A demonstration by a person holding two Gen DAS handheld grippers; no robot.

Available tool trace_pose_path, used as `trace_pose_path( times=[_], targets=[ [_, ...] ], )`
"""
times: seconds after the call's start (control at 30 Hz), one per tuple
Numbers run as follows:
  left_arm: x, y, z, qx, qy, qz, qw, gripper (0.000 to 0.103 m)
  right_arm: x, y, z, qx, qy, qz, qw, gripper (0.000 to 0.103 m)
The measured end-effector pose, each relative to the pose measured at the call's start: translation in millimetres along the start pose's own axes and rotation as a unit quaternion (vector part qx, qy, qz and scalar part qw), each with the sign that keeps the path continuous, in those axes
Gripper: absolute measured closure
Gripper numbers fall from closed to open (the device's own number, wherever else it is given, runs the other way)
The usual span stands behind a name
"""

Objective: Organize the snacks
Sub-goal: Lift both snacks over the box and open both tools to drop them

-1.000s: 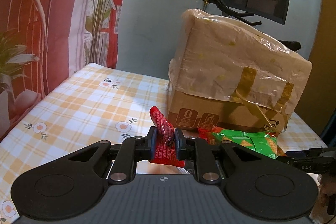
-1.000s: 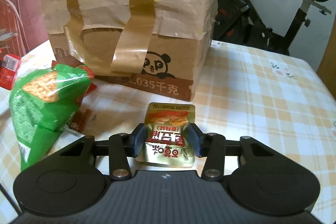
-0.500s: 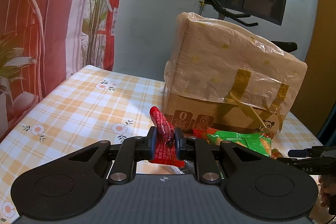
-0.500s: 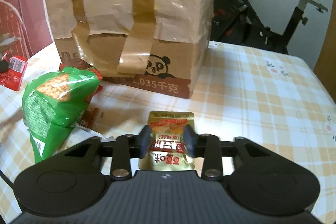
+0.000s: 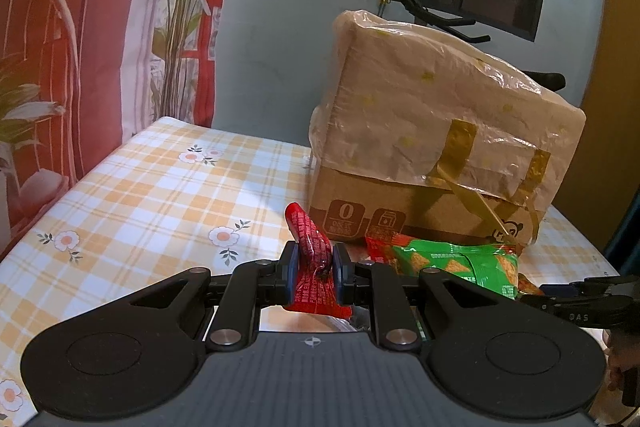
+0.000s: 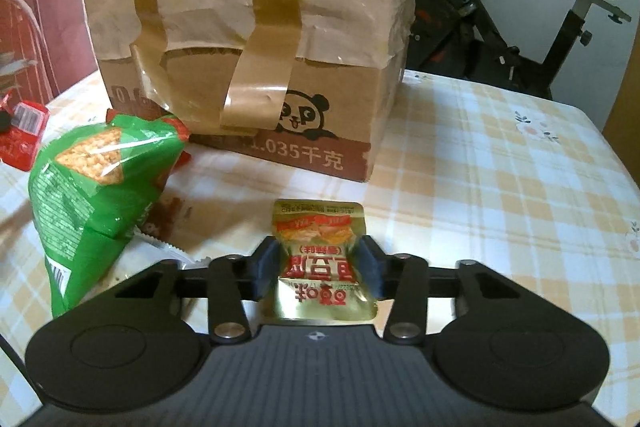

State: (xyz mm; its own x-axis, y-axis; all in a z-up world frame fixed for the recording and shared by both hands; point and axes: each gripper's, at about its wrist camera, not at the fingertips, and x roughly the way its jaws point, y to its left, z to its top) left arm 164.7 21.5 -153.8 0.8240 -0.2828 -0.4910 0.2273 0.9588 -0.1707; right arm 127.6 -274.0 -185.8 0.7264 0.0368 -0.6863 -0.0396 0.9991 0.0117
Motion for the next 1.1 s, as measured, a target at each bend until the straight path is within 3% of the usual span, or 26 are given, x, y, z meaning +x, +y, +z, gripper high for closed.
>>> trace_pose_path(
  times=[0.27,0.47,0.87,0.97,1.1],
  targets=[
    [-3.5,-2.6,6.1,0.008,-0.012,-0.001,0.9999,0.084,-23.4,-6.6,1.4,0.022,-0.036,0.006,0.999,0.062],
    [-17.0,-8.4,31.4,0.026,-0.053,-0.012,0.9982,0.084,-63.6,-9.9,21.4,0.024,-0.095,0.005,0.995,0.062],
    [-30.7,-42.8,129.3,0.063,-0.165,-0.063,0.9822,0.084,-130.8,-7.3,109.9,-0.016,-0.240,0.007,0.971,0.062],
    [-16.3,-60.3,153.8,0.076,-0.185,-0.070,0.9774,0.084,-124.2,-0.4,135.1,-0.038,-0.251,0.022,0.967,0.061],
    [25.0,-85.2,183.7,0.095,-0.160,-0.077,0.9796,0.084,-92.5,13.6,175.7,-0.059,-0.236,0.047,0.969,0.061]
  ],
)
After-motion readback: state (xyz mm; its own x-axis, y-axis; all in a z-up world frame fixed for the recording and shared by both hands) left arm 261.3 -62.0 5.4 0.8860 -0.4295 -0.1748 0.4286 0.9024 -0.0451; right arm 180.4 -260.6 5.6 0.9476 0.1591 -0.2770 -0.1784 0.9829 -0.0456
